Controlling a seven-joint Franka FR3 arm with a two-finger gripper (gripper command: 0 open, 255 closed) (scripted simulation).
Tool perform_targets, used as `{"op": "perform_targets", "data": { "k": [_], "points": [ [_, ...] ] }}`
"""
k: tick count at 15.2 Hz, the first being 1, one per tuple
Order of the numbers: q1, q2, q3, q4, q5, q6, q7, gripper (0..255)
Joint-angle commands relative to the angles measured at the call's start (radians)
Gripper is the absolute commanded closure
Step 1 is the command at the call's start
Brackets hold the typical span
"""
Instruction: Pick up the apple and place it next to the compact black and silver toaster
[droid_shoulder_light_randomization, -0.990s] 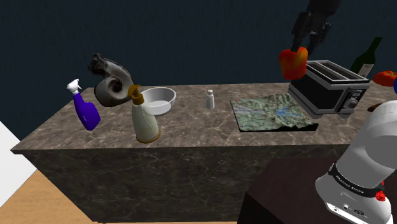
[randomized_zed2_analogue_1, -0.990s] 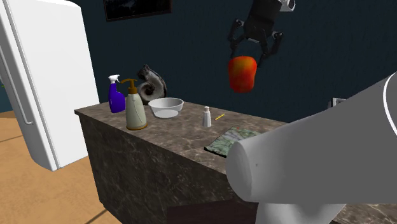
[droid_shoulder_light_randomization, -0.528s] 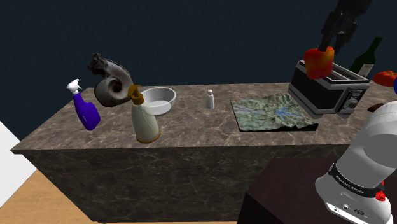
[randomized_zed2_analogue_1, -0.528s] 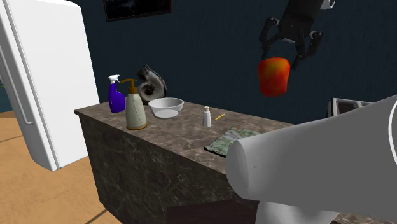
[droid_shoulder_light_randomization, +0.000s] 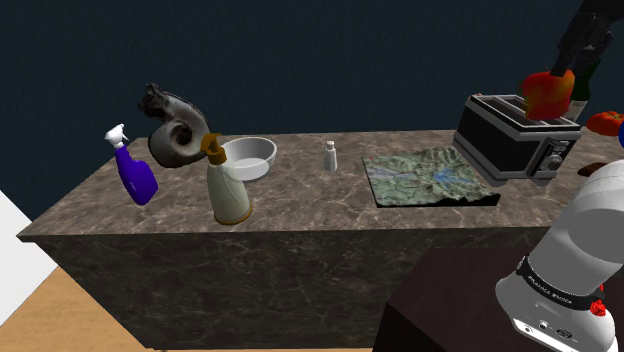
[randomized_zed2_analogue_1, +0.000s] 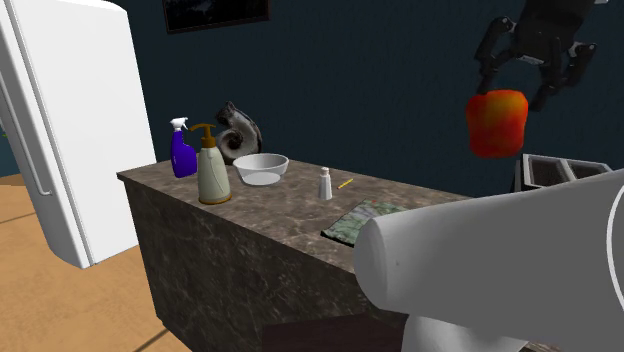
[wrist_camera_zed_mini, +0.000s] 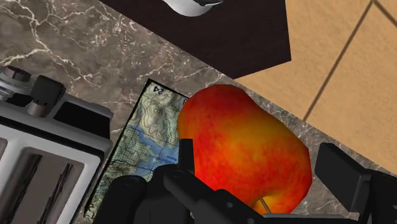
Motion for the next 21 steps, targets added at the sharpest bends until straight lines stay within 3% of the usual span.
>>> {"op": "perform_targets", "data": {
  "k": [1, 9, 21],
  "points": [
    [-0.005, -0.007, -0.05, 0.023, -0.05, -0.027, -0.051, 255],
    [0.005, -0.002, -0.215, 0.155, -0.21, -0.117, -0.226, 255],
    [-0.033, -0.083, -0.261, -0.038, -0.269, -0.001, -0.229, 255]
  ]
}}
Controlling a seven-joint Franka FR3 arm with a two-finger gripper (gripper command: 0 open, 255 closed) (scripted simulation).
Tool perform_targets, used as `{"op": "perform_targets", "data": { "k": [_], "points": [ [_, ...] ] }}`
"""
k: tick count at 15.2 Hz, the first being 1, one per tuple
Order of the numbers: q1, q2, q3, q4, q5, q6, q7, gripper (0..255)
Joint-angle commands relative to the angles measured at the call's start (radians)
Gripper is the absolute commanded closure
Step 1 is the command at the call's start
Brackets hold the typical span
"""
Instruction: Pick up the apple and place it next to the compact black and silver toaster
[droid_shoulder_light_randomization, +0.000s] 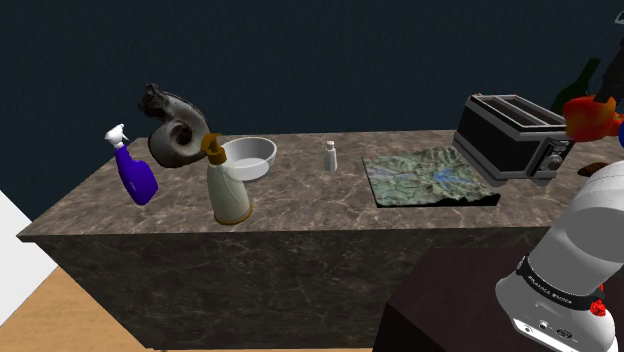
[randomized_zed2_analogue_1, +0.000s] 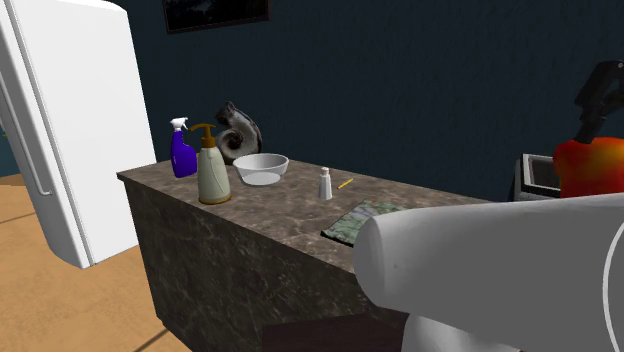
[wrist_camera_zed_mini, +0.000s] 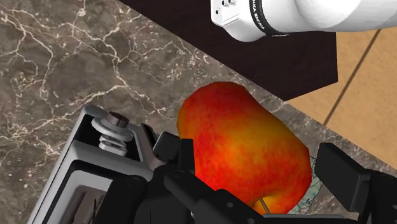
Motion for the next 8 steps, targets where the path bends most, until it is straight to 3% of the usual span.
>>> {"op": "perform_targets", "data": {
  "k": [1, 8],
  "points": [
    [-0.005, -0.01, -0.009, -0.027, -0.01, 0.019, -0.001, 255],
    [-0.025, -0.046, -0.048, -0.127, -0.052, 0.086, -0.004, 255]
  ]
}}
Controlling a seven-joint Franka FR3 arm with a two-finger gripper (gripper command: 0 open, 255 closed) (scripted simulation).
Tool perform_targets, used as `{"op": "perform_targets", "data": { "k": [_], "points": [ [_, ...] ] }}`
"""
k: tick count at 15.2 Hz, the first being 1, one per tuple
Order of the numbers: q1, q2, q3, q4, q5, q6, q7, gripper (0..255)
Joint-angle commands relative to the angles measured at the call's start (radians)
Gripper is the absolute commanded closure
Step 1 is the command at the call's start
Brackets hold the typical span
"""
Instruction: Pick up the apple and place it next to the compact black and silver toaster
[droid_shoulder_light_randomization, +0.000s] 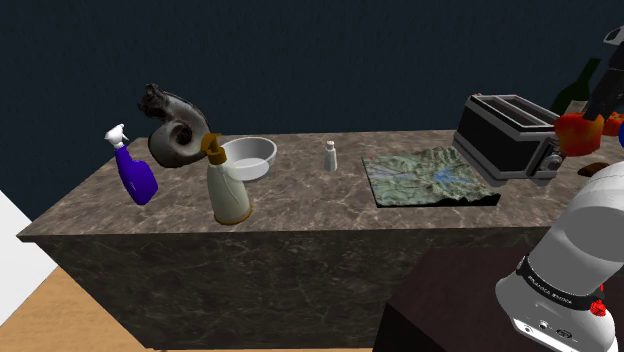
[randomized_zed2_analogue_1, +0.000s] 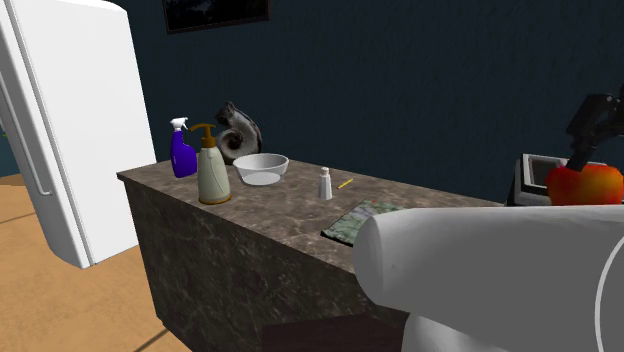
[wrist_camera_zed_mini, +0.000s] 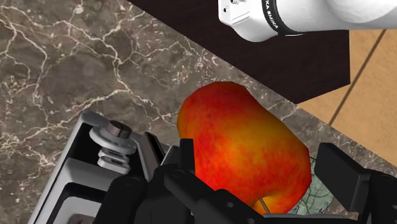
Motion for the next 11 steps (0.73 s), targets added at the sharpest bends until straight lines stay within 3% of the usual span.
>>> {"op": "perform_targets", "data": {
  "k": [1, 11],
  "points": [
    [-0.005, -0.009, -0.014, -0.03, -0.014, 0.023, -0.001, 255],
    [-0.033, -0.044, -0.086, -0.157, -0.084, 0.12, -0.008, 255]
  ]
}}
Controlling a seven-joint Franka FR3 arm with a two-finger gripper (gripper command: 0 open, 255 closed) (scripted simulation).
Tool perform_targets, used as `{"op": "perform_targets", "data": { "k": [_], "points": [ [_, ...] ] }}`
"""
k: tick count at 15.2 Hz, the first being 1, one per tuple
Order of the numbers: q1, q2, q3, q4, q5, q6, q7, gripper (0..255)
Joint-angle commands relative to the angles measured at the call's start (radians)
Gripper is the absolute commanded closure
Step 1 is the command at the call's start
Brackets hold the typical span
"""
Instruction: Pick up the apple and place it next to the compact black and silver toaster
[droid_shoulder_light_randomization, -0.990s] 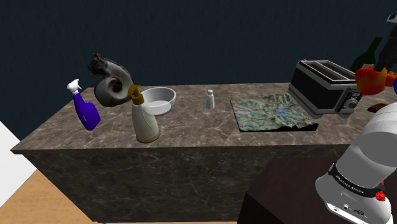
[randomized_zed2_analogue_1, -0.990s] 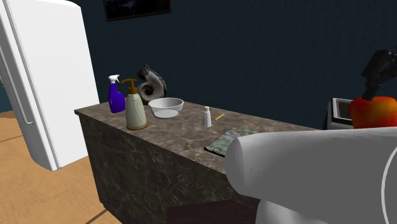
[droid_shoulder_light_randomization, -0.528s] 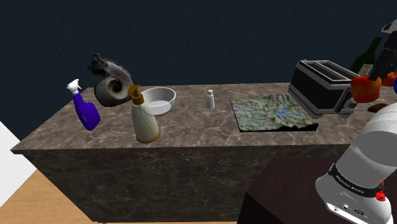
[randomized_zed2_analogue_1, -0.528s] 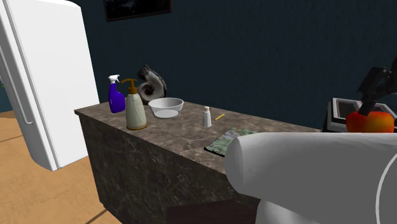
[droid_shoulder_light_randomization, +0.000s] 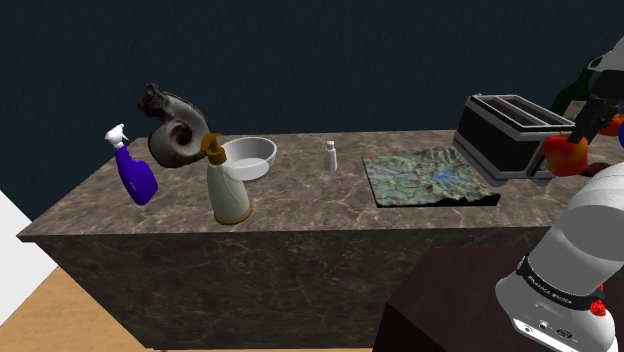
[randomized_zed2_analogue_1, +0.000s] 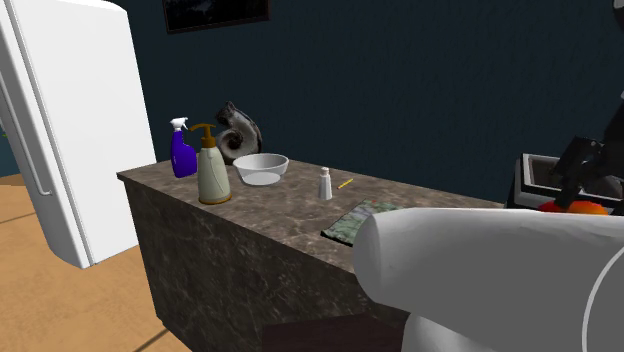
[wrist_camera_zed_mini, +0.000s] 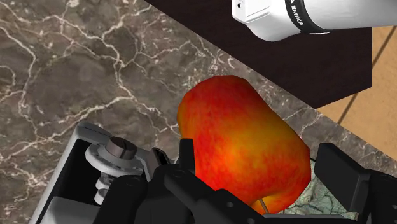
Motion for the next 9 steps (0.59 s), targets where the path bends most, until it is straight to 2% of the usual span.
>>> {"op": "perform_targets", "data": {
  "k": [1, 9],
  "points": [
    [-0.006, -0.007, -0.014, -0.024, -0.014, 0.019, -0.001, 255],
    [-0.025, -0.017, -0.087, -0.112, -0.081, 0.101, -0.008, 255]
  ]
}}
